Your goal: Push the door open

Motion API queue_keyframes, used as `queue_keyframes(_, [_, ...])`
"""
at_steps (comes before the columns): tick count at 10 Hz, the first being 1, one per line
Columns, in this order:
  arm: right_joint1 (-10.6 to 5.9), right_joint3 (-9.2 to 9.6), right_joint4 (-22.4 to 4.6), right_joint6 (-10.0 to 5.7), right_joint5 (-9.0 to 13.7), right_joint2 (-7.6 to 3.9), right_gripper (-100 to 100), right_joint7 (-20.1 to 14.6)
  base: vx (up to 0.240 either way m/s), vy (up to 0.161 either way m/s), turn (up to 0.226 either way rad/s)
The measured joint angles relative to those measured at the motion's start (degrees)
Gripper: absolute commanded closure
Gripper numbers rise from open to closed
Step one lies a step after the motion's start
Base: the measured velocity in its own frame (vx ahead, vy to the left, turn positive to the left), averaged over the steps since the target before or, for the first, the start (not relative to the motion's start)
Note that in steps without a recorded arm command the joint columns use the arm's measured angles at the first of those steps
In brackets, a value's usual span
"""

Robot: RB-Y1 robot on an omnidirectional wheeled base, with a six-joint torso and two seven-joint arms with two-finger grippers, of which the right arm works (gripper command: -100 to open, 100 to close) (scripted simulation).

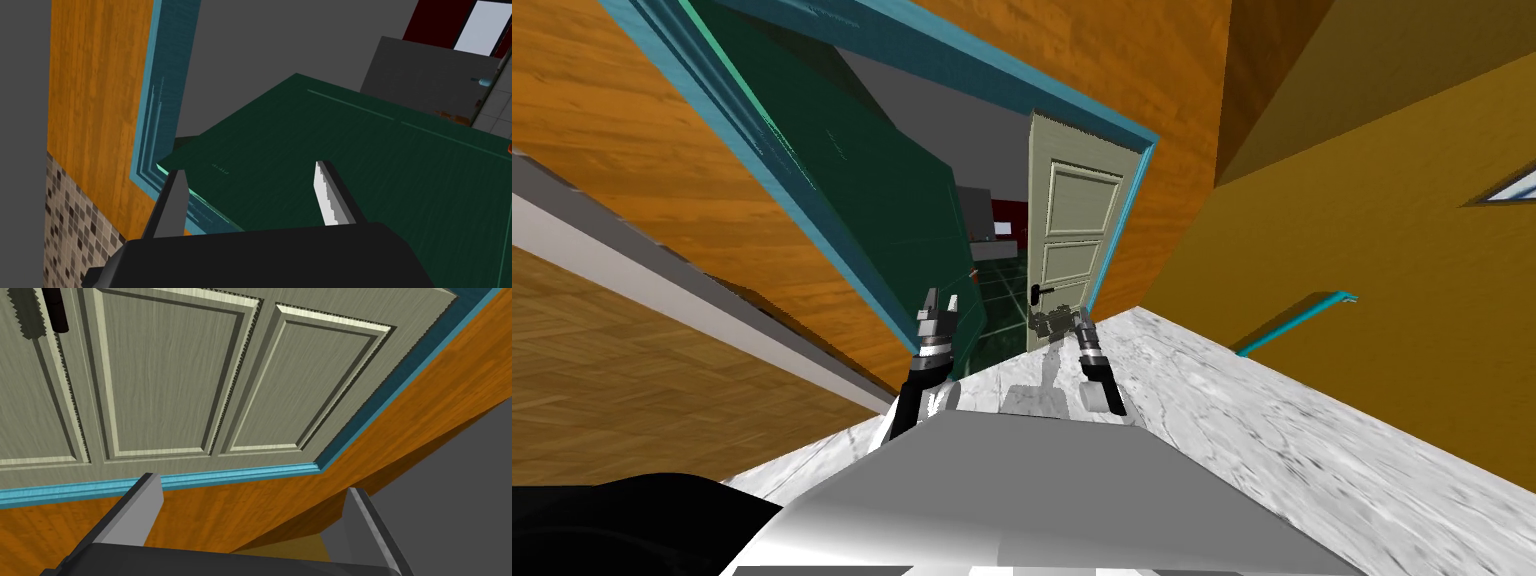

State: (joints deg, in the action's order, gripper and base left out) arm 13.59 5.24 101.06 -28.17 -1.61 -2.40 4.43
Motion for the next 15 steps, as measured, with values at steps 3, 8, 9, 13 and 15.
queue_keyframes(3, [-3.42, 0.63, -4.98, 1.68, 0.21, -0.27, -100, -0.76, 0.083, -0.085, 0.078])
queue_keyframes(8, [-8.76, 1.80, -13.73, 3.66, 0.51, -0.23, -100, -1.96, 0.086, -0.099, 0.082])
queue_keyframes(9, [-9.61, 2.10, -15.06, 4.22, 0.55, -0.12, -100, -2.21, 0.048, -0.058, 0.028])
queue_keyframes(13, [-13.26, 2.69, -20.95, 5.13, 0.61, 0.70, -100, -2.57, 0.064, -0.073, 0.073])
queue_keyframes(15, [-15.31, 3.07, -24.14, 5.84, 0.74, 1.01, -100, -3.01, 0.084, -0.091, 0.064])
